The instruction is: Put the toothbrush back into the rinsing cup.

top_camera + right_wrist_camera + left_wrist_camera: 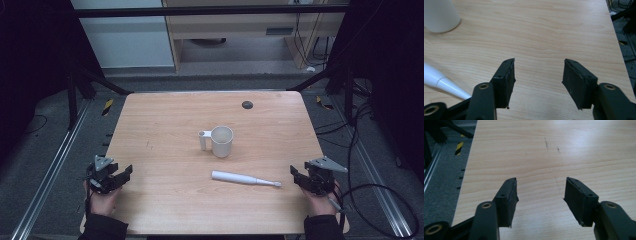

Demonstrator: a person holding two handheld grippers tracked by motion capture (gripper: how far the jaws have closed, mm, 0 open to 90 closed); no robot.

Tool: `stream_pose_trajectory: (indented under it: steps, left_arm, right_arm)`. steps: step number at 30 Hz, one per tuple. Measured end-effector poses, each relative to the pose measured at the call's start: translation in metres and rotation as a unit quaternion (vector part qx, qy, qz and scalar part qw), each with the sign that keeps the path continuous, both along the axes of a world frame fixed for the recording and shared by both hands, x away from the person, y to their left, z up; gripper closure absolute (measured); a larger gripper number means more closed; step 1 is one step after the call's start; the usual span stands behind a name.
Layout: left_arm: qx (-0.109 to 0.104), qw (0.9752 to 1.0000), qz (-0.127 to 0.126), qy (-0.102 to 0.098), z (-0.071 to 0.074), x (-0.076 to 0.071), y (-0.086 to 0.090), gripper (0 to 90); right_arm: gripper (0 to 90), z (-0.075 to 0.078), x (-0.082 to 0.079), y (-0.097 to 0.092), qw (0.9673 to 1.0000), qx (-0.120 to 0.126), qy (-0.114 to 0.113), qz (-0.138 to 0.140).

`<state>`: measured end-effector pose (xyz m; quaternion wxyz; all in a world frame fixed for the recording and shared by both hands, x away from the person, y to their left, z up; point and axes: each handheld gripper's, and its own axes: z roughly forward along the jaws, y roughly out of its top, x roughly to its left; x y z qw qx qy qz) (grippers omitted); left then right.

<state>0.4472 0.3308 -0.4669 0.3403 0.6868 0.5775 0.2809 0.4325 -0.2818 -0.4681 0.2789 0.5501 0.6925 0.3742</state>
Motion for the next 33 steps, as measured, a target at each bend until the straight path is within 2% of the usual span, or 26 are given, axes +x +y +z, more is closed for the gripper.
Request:
stream_pose_trajectory:
  steps: [6, 8, 13, 21, 27, 33]
  left_arm:
    - [0.0, 1.0, -0.001, -0.001, 0.002, -0.002, 0.001, 45.4]
    - [0.0, 1.0, -0.002, 0.002, 0.002, -0.002, -0.001, 45.4]
    - [0.003, 0.9998, -0.018, 0.004, -0.001, 0.0, -0.003, 42.8]
    - [0.006, 0.9996, -0.024, 0.012, -0.004, 0.003, -0.006, 42.1]
    - [0.01, 0.9995, -0.026, 0.015, -0.004, 0.003, -0.008, 37.8]
    - [0.011, 0.9996, -0.02, 0.017, -0.004, 0.004, -0.008, 33.6]
  right_arm:
    - [48.7, 0.003, -0.002, 0.006, 0.9999, 0.002, -0.001, 0.015]
    - [54.8, 0.004, -0.003, 0.01, 0.9997, 0.005, 0.004, 0.024]
    - [60.9, 0.008, -0.003, 0.02, 0.9989, 0.013, 0.007, 0.044]
    - [69.6, 0.013, -0.002, 0.036, 0.9972, 0.025, 0.006, 0.07]
    - [77.0, 0.018, 0.001, 0.054, 0.9949, 0.037, 0.004, 0.094]
    - [83.3, 0.017, 0.004, 0.073, 0.9928, 0.035, 0.009, 0.114]
